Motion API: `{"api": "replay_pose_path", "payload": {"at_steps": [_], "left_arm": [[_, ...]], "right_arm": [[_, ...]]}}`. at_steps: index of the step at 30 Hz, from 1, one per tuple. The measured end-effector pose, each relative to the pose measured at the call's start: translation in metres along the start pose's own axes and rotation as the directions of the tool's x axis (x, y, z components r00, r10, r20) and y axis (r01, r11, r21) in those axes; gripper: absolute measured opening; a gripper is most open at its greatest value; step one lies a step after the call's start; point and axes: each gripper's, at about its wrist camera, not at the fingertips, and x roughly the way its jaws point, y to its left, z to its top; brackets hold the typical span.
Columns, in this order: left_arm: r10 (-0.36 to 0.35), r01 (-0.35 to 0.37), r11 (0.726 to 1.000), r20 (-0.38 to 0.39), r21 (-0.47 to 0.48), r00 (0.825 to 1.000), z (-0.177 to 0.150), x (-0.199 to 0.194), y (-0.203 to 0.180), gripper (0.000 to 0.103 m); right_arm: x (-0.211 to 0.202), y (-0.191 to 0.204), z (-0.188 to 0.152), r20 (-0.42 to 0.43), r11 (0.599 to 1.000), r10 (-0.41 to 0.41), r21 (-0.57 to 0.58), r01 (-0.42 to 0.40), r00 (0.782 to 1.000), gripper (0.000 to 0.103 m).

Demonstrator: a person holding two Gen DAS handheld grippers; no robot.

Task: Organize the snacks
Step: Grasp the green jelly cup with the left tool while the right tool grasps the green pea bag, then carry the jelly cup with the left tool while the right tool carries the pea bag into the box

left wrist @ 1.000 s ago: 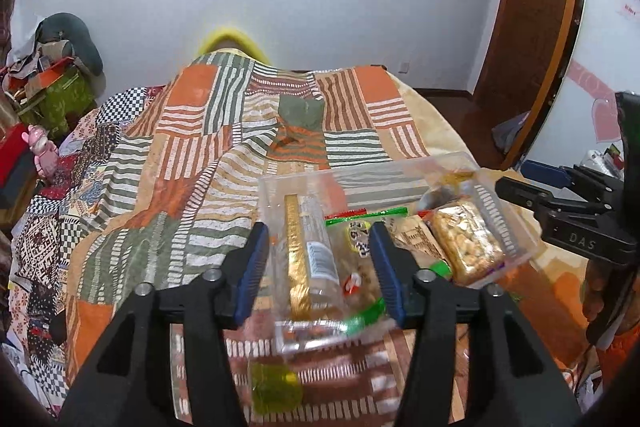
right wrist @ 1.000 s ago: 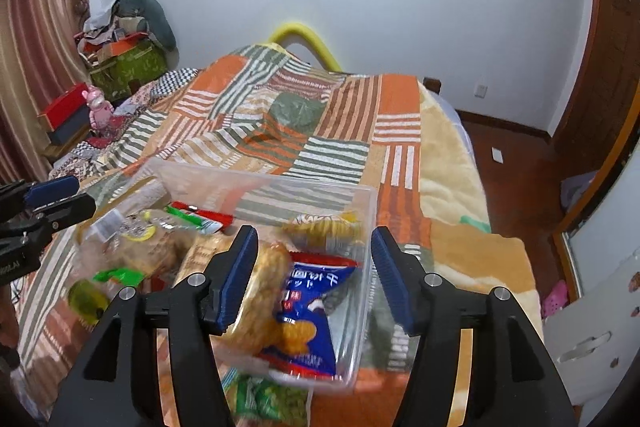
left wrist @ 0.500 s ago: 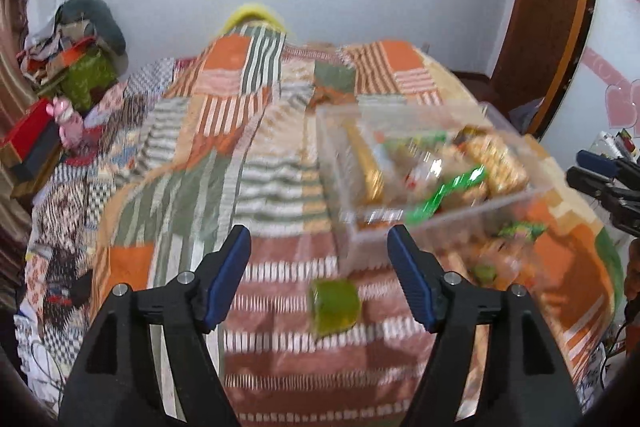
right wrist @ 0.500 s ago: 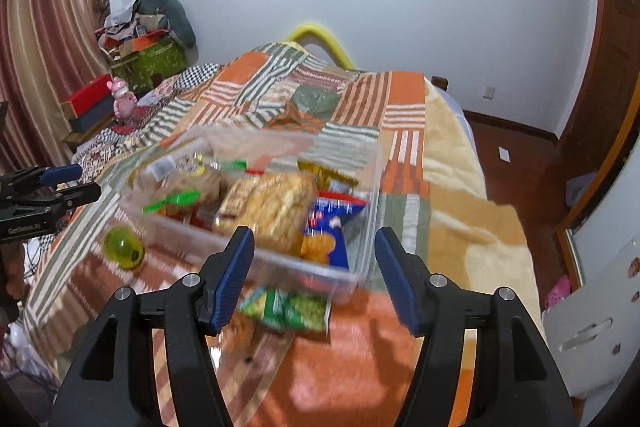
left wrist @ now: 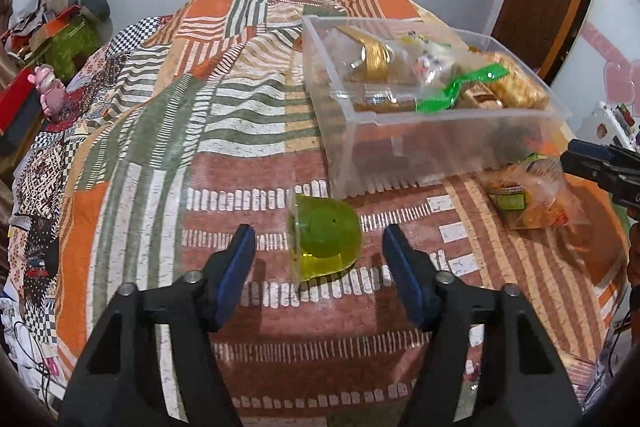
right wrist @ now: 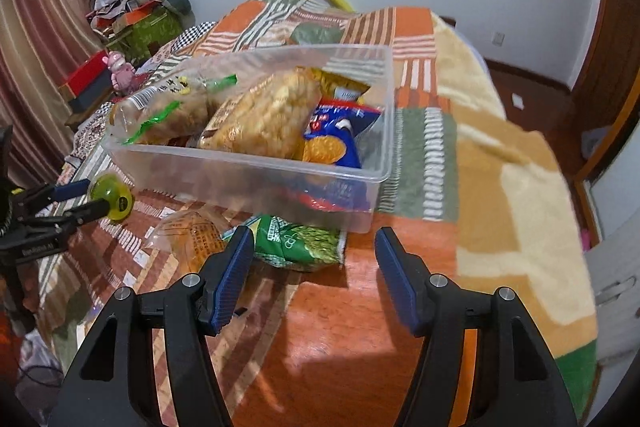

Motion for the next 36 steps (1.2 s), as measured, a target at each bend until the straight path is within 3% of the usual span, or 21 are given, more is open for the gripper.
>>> {"api": "replay_pose_path", "payload": {"at_steps": [4,8,16,20,25,36], "left_arm": [[0.007,-0.007,1.000,-0.014,0.008,1.000,0.001,0.014,-0.001,0.051],[0.000,0.000,1.000,-0.035,0.005,0.999,-0.001,0.026,0.001,0.043],[0.007,-0.007,1.000,-0.007,0.004,1.000,-0.003,0.027,0.002,0.041],[0.029,-0.029,0.999,0.007,0.025,1.000,-0.006,0.023,-0.001,0.040],[0.022,-0.022,1.000,0.006,0.012,1.000,-0.007,0.015,0.001,0.040],[0.023,-0.025,0.999,0.080,0.022,0.996,-0.003,-0.030,-0.007,0.040]], "right_arm": [[0.005,0.003,0.001,-0.009,1.000,0.007,0.001,-0.007,1.000,0.060],[0.011,0.004,0.001,-0.023,1.000,0.022,0.011,-0.022,0.999,0.067],[0.019,0.013,-0.007,-0.068,0.999,0.019,-0.034,-0.022,0.998,0.067],[0.018,0.016,-0.008,-0.077,0.997,0.061,-0.043,-0.064,0.995,0.049],[0.010,0.019,-0.009,-0.040,0.997,0.043,-0.063,-0.046,0.998,0.029],[-0.020,0.013,-0.011,0.031,0.998,0.017,-0.058,-0.015,0.999,0.025]]}}
